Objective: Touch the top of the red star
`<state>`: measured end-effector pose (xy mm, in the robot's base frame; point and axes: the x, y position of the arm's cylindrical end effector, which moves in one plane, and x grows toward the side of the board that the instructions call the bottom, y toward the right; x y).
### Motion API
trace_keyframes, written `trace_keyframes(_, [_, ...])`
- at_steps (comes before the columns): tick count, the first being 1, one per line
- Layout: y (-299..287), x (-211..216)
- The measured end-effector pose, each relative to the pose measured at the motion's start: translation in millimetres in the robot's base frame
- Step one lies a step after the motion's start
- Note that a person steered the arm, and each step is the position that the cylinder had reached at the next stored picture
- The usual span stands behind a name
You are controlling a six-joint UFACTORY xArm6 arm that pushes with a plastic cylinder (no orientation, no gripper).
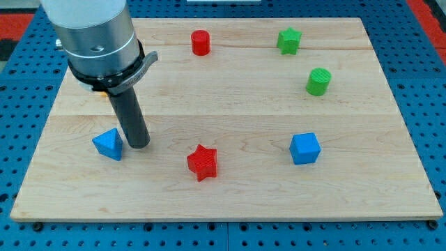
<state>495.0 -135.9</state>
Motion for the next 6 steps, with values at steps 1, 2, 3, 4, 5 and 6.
trace_keyframes(1, [-21.2, -11.2])
trace_keyframes(2, [-54.5, -2.6])
trace_keyframes(3, [-62.8, 13.1])
trace_keyframes(4, [-28.1, 27.8])
trace_keyframes(5, [2.0, 58.5])
trace_keyframes(6, [23.6, 48.4])
